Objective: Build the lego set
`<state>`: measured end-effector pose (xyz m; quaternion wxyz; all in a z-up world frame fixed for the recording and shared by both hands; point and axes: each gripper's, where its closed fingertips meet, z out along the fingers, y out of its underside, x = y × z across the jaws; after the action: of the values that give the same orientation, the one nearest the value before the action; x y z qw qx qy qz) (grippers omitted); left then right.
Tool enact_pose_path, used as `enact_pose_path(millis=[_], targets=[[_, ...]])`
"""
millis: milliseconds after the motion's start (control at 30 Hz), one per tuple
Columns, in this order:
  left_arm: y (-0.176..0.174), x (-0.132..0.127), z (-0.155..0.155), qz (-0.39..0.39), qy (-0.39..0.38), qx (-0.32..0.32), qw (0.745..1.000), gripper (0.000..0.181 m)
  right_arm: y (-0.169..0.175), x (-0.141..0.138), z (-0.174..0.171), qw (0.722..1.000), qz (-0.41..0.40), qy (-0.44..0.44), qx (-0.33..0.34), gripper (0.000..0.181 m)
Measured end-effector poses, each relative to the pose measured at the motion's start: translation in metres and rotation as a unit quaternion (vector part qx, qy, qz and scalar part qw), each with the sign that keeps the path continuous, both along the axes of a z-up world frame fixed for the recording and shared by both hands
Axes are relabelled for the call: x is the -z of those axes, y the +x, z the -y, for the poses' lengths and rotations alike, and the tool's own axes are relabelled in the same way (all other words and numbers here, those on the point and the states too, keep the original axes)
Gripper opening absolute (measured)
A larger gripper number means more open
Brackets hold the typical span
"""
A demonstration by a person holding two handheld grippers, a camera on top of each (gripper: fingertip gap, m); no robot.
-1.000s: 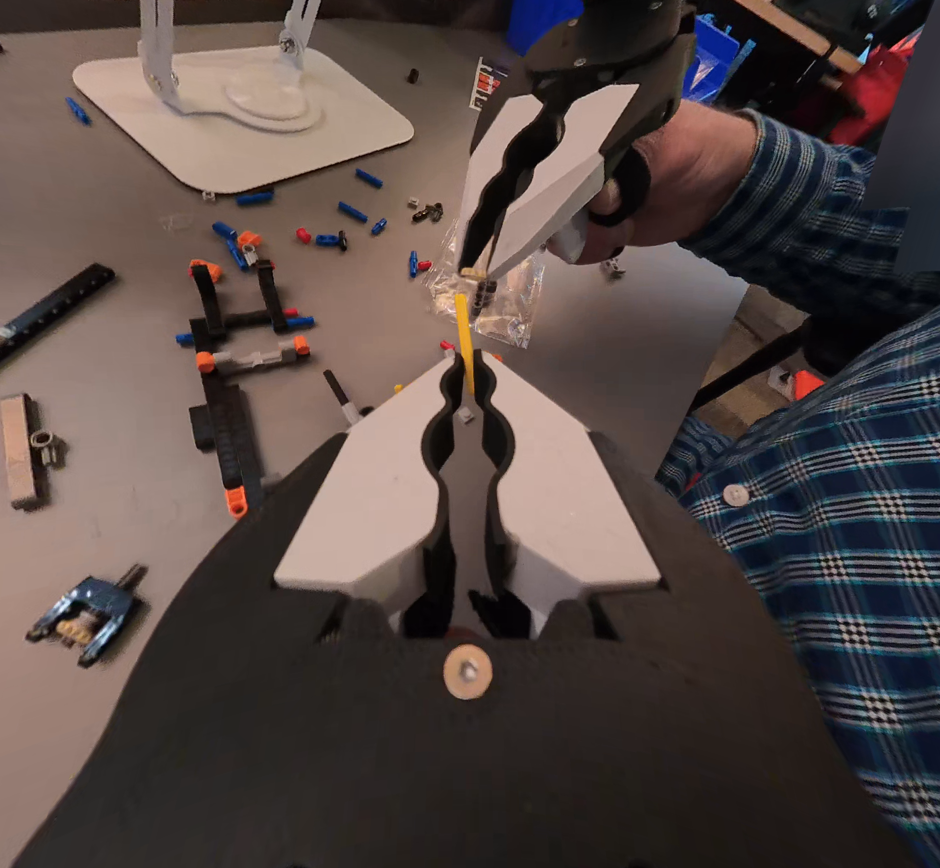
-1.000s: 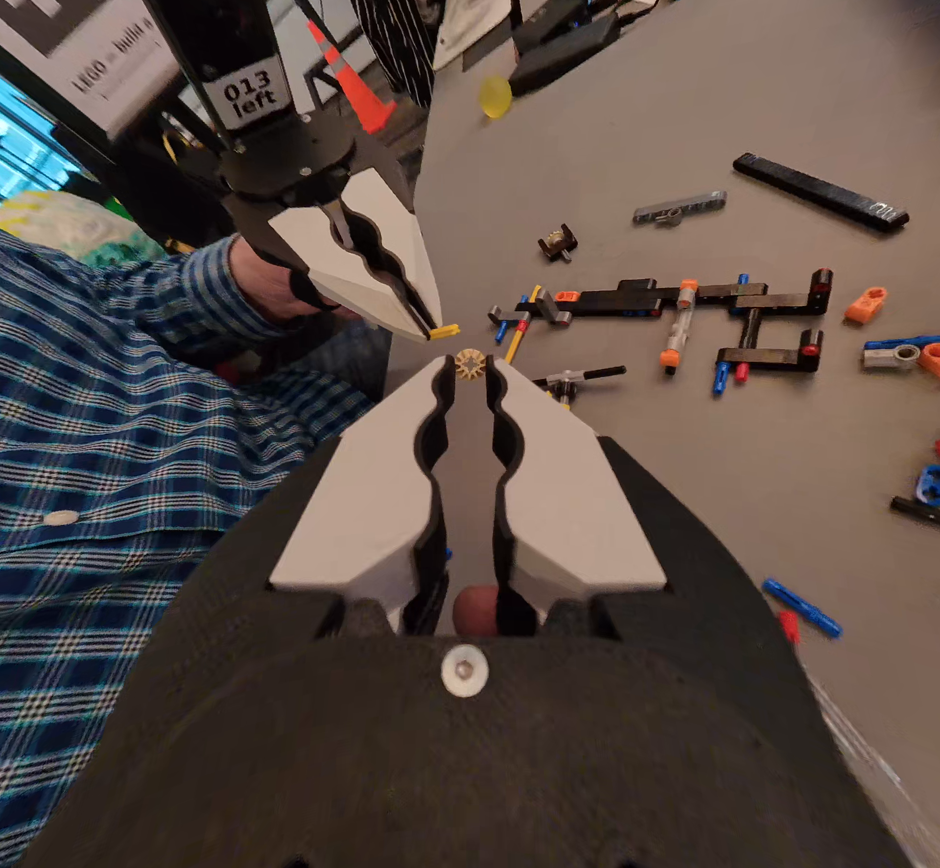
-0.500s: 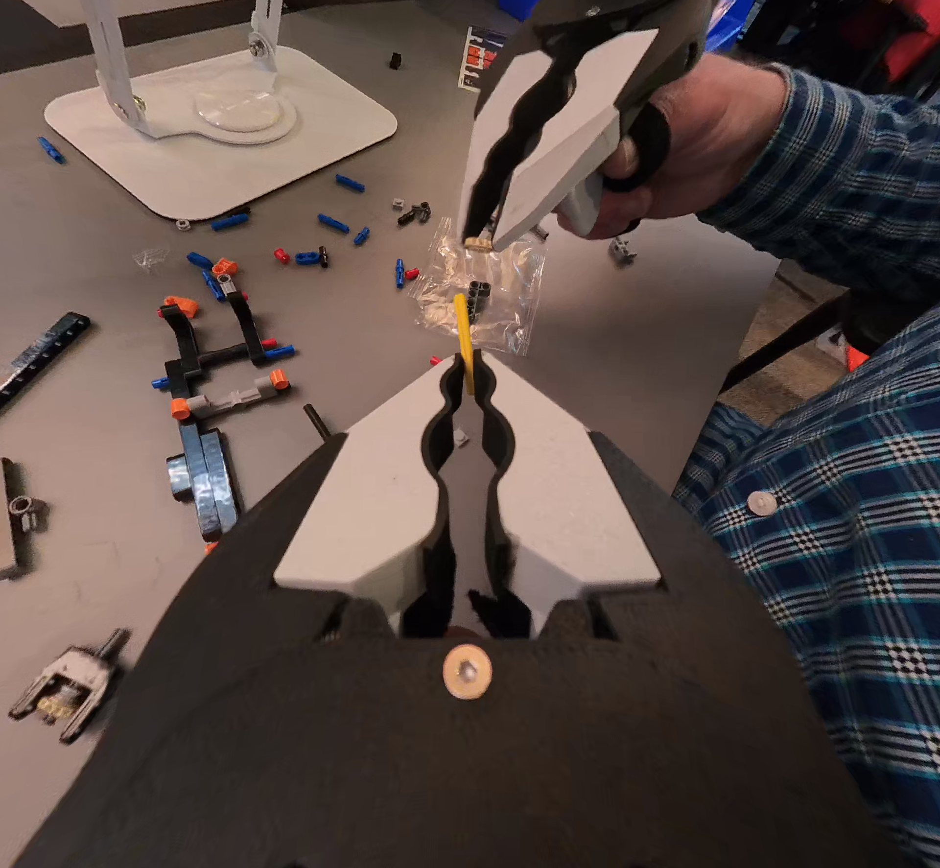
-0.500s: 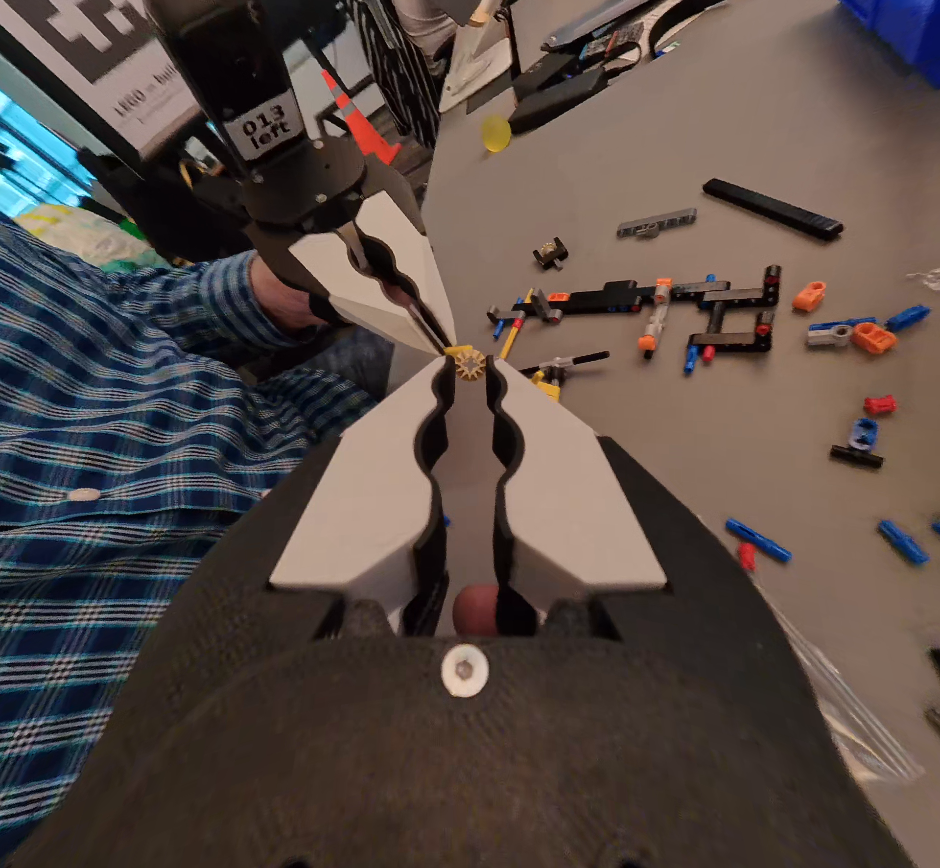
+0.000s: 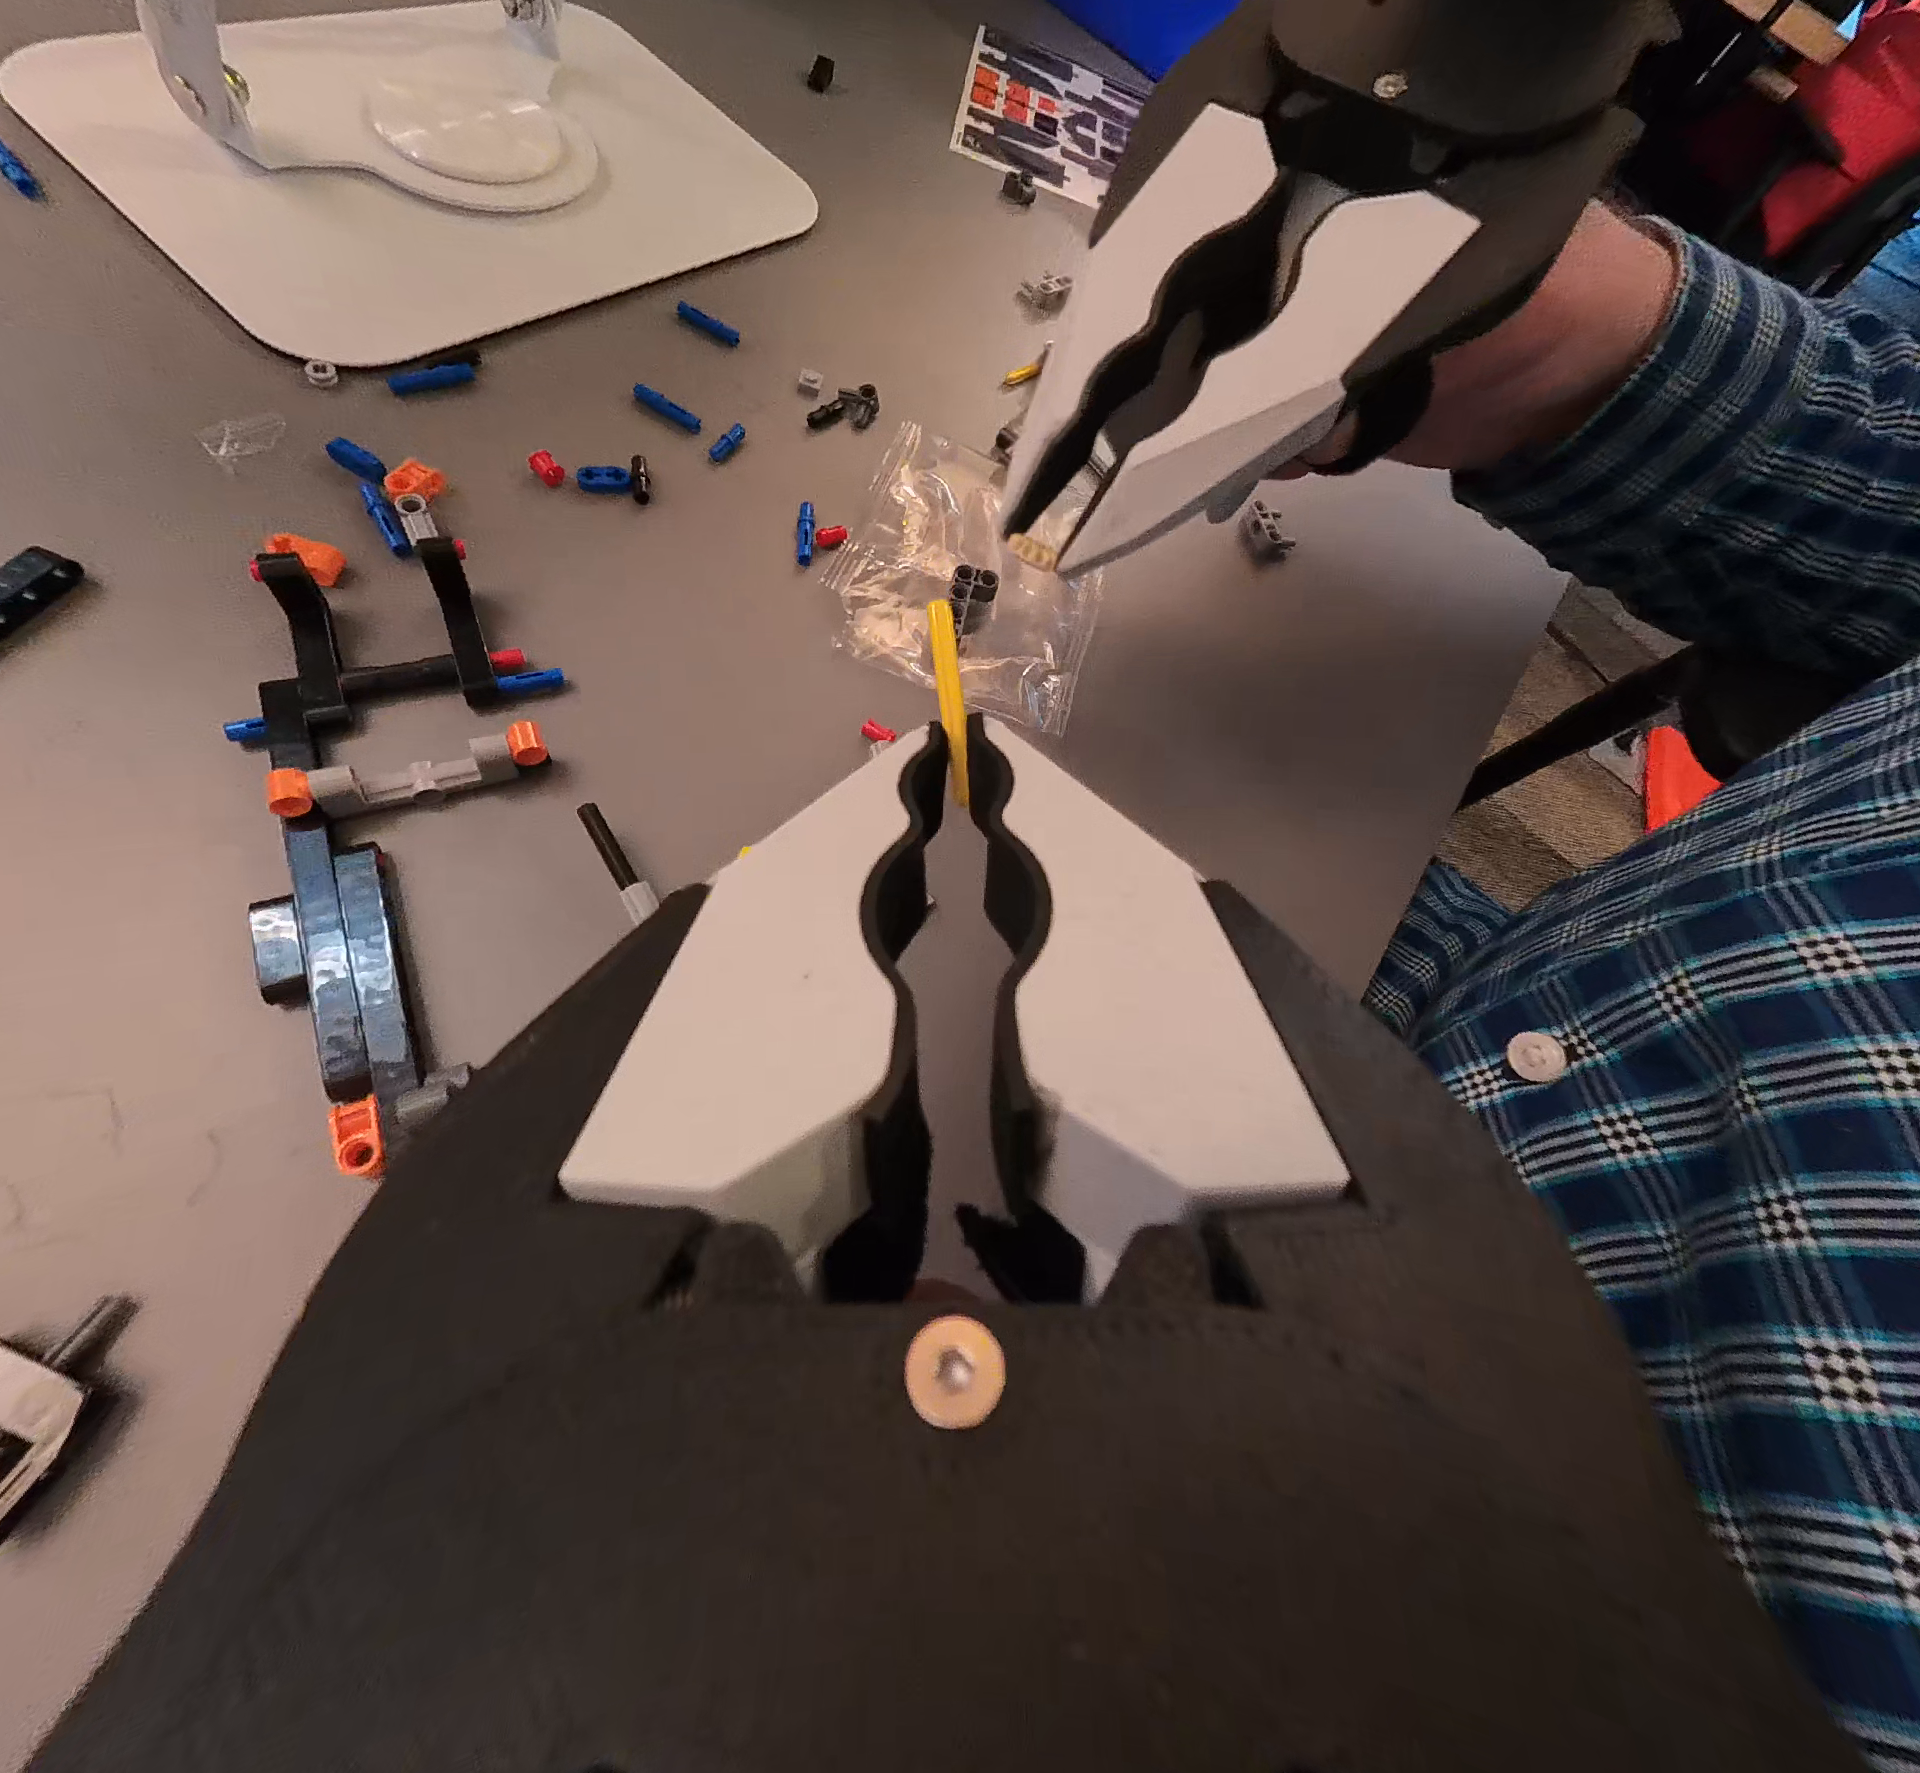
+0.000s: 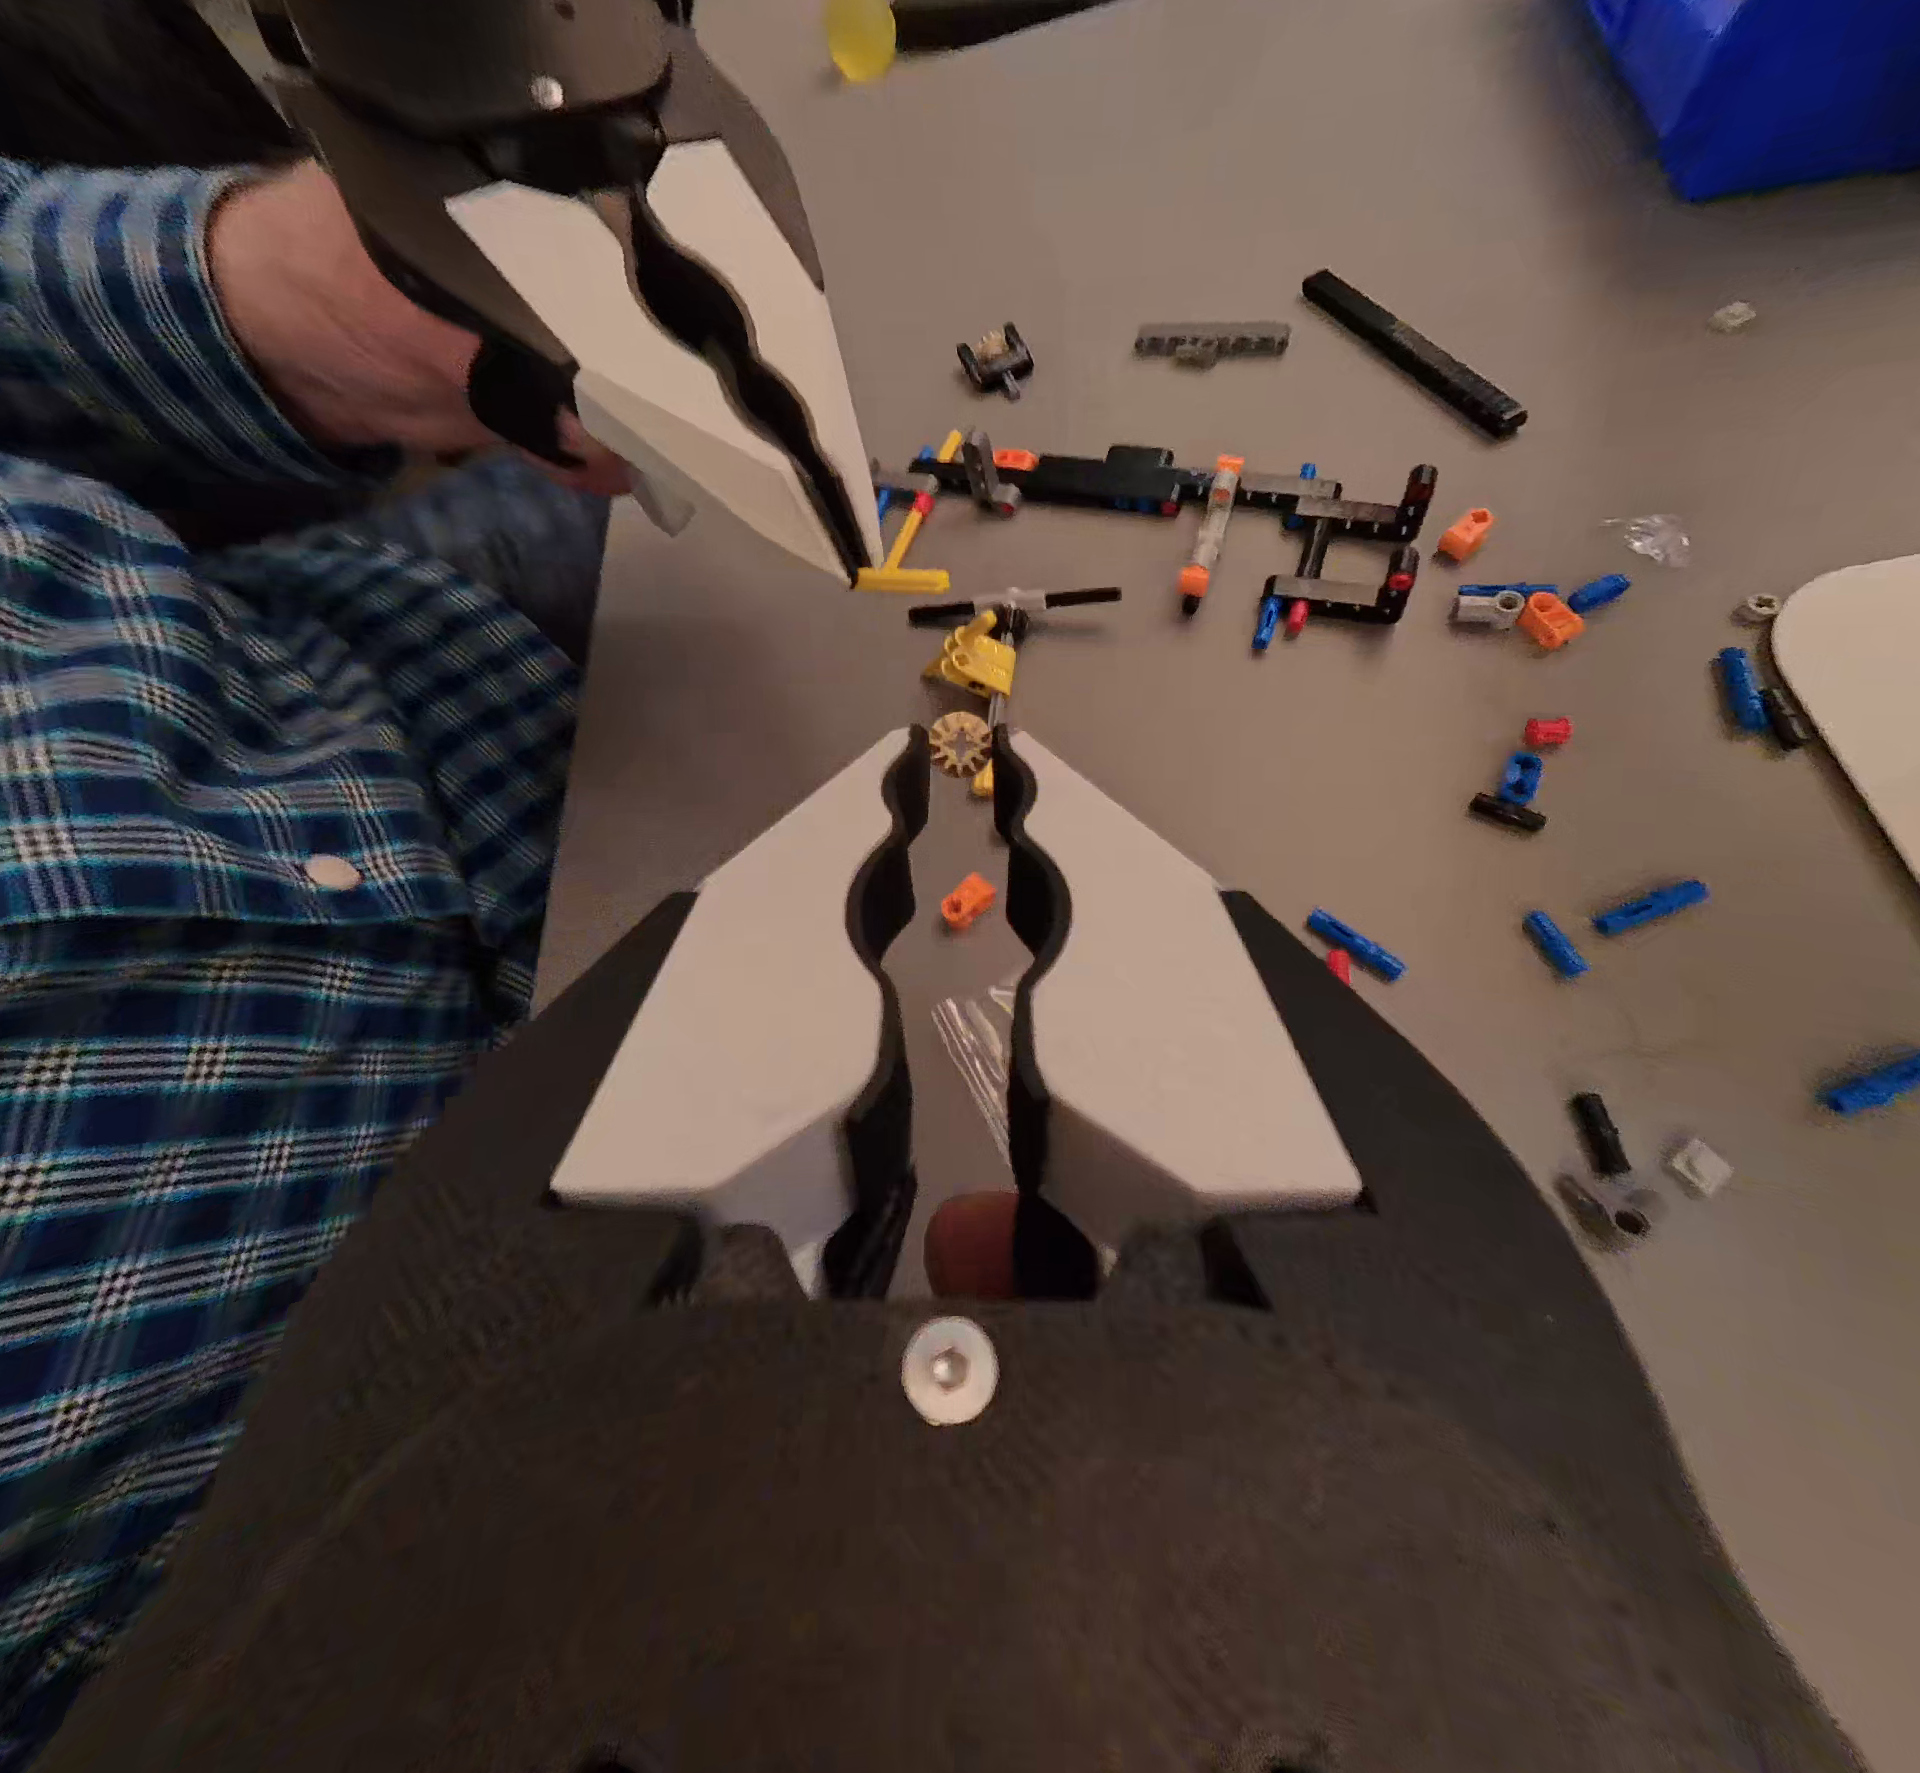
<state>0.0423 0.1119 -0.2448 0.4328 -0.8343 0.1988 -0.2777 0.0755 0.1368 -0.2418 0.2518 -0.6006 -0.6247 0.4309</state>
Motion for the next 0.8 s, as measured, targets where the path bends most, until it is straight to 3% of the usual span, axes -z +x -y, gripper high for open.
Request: enact_pose_path(millis=[467, 800], targets=[[0.008, 0.003, -0.002, 0.001, -0.004, 0.004, 1.0, 0.001, 0.007, -0.005, -0.004, 0.999, -0.024, 0.029, 0.019, 0.01], [0.014, -0.002, -0.004, 0.044, -0.019, -0.001, 0.999, 0.001, 0.007, -0.004, -0.013, 0.977, -0.011, 0.211, 0.034, 0.01]])
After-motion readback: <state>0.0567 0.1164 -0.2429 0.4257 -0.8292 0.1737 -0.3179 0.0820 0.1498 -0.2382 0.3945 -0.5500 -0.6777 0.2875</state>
